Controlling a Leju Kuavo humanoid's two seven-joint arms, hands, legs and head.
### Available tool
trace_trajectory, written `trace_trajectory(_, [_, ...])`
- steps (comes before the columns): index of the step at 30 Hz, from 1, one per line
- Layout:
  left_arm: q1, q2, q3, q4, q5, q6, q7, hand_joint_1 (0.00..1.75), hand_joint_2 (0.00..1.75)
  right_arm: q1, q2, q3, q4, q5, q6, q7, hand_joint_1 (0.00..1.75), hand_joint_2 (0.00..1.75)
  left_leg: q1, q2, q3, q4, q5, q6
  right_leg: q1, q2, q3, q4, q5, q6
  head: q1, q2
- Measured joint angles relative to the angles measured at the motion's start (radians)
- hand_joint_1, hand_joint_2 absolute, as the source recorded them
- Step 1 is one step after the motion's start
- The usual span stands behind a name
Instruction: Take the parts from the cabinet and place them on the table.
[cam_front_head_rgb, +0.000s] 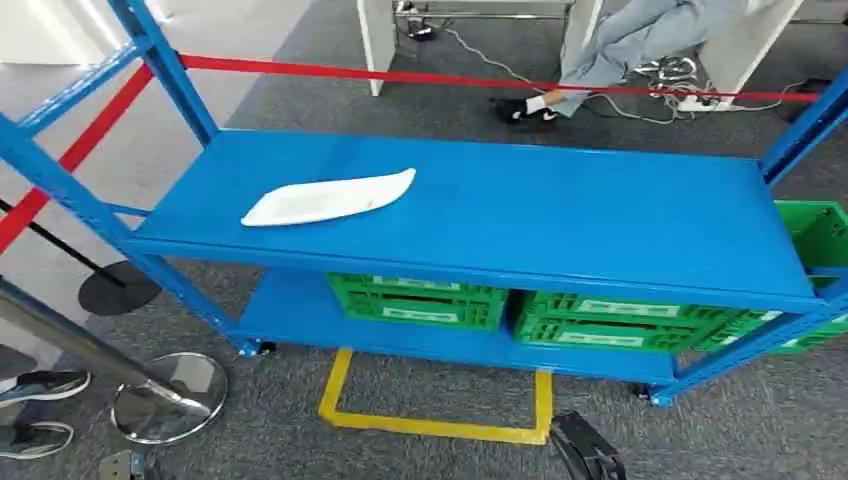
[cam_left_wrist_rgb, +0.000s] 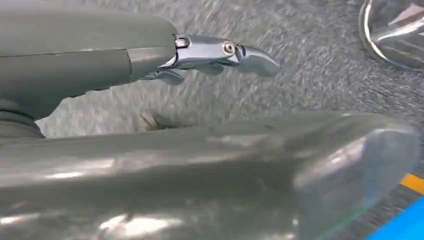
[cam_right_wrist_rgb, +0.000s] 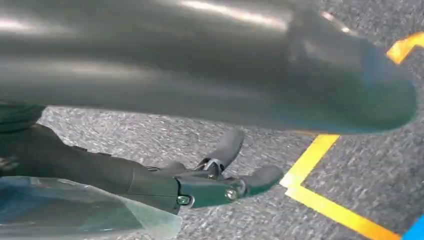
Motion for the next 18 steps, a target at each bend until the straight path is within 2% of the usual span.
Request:
trace_trajectory(1, [0.002,0.0,0.0,0.001,0.0,0.0,-0.01,0.0,0.0,0.001,0.0,-0.009,-0.004,-0.002,-0.003,-0.007,0.0,0.0,0.0,0.008,0.004,0.004,0.005,-0.001,0.0,0.011,-0.002,-0.004,-0.009,0.002,0.0,0.0])
trace_trajectory(3, [-0.01,-0.002,0.003,0.002,-0.001,-0.011,-0.053,0.0,0.0,0.003,0.0,-0.035,-0.015,-0.008,-0.012,-0.027,0.0,0.0,0.005,0.029,0.014,-0.005,0.001,0.005,0.001,0.029,0.009,-0.017,-0.015,0.012,-0.002,0.0])
trace_trajectory(4, [-0.019,-0.004,0.003,0.002,-0.001,-0.019,-0.072,0.0,0.0,0.003,0.0,-0.049,-0.021,-0.011,-0.016,-0.037,0.0,0.0,0.009,0.039,0.023,-0.013,0.0,0.007,0.002,-0.015,0.01,-0.005,-0.026,0.014,-0.001,0.0])
trace_trajectory(5, [-0.023,-0.006,0.004,0.003,0.002,-0.027,-0.093,0.0,0.0,0.0,0.0,-0.062,-0.029,-0.013,-0.018,-0.046,0.0,0.0,0.008,0.048,0.029,-0.015,-0.007,0.018,0.006,-0.063,-0.009,0.036,-0.05,0.02,0.006,0.0])
trace_trajectory(6, [-0.025,-0.006,0.006,0.006,0.009,-0.038,-0.109,0.0,0.0,-0.006,0.0,-0.074,-0.034,-0.015,-0.022,-0.052,0.0,0.0,0.007,0.059,0.034,-0.015,-0.014,0.022,0.006,-0.082,-0.05,0.106,-0.087,0.025,0.007,0.0])
trace_trajectory(7, [-0.024,-0.008,0.01,0.01,0.011,-0.048,-0.127,0.0,0.0,-0.008,0.0,-0.087,-0.037,-0.023,-0.026,-0.061,0.0,0.0,0.005,0.072,0.04,-0.015,-0.021,0.024,0.006,-0.088,-0.099,0.188,-0.122,0.026,0.006,0.0])
trace_trajectory(8, [-0.019,-0.006,0.014,0.014,0.007,-0.053,-0.146,0.0,0.0,-0.005,0.0,-0.104,-0.044,-0.034,-0.028,-0.074,0.0,0.0,0.003,0.082,0.045,-0.014,-0.028,0.026,0.006,-0.089,-0.15,0.267,-0.145,0.028,0.006,0.0])
trace_trajectory(9, [0.002,0.007,0.019,0.004,0.0,-0.051,-0.14,0.0,0.0,0.002,0.0,-0.118,-0.048,-0.039,-0.028,-0.084,0.0,0.0,0.001,0.09,0.051,-0.014,-0.034,0.025,0.006,-0.089,-0.174,0.297,-0.142,0.029,0.007,0.0])
trace_trajectory(10, [0.057,0.03,0.029,-0.061,-0.013,-0.047,-0.106,0.0,0.0,0.014,0.0,-0.14,-0.057,-0.042,-0.026,-0.097,0.0,0.0,0.0,0.106,0.063,-0.013,-0.045,0.025,0.009,-0.089,-0.178,0.279,-0.105,0.026,0.006,0.0])
trace_trajectory(11, [0.103,0.049,0.04,-0.122,-0.027,-0.047,-0.074,0.0,0.0,0.025,0.0,-0.156,-0.064,-0.044,-0.024,-0.103,0.0,0.0,-0.001,0.118,0.075,-0.012,-0.054,0.024,0.01,-0.092,-0.158,0.223,-0.055,0.022,0.008,0.0])
trace_trajectory(12, [0.144,0.069,0.058,-0.182,-0.044,-0.05,-0.031,0.0,0.0,0.038,0.0,-0.175,-0.074,-0.044,-0.023,-0.109,0.0,0.0,-0.003,0.128,0.089,-0.012,-0.063,0.023,0.011,-0.101,-0.122,0.132,0.006,0.017,0.007,0.0])
trace_trajectory(13, [0.175,0.075,0.079,-0.227,-0.06,-0.058,0.002,0.0,0.0,0.049,0.0,-0.191,-0.083,-0.042,-0.022,-0.112,0.0,0.0,-0.004,0.135,0.099,-0.012,-0.071,0.022,0.013,-0.12,-0.087,0.045,0.057,0.009,0.006,0.0])
trace_trajectory(14, [0.197,0.083,0.109,-0.269,-0.083,-0.065,0.024,0.0,0.0,0.054,0.0,-0.207,-0.091,-0.04,-0.021,-0.114,0.0,0.0,-0.009,0.141,0.104,-0.01,-0.075,0.018,0.02,-0.153,-0.074,0.02,0.049,0.002,0.003,0.0])
trace_trajectory(18, [0.241,0.086,0.178,-0.377,-0.124,-0.094,0.061,0.0,0.0,0.066,0.001,-0.237,-0.116,-0.033,-0.019,-0.116,0.0,0.0,-0.011,0.16,0.105,-0.007,-0.078,0.006,0.02,-0.129,-0.073,0.003,0.058,-0.011,0.005,0.0])
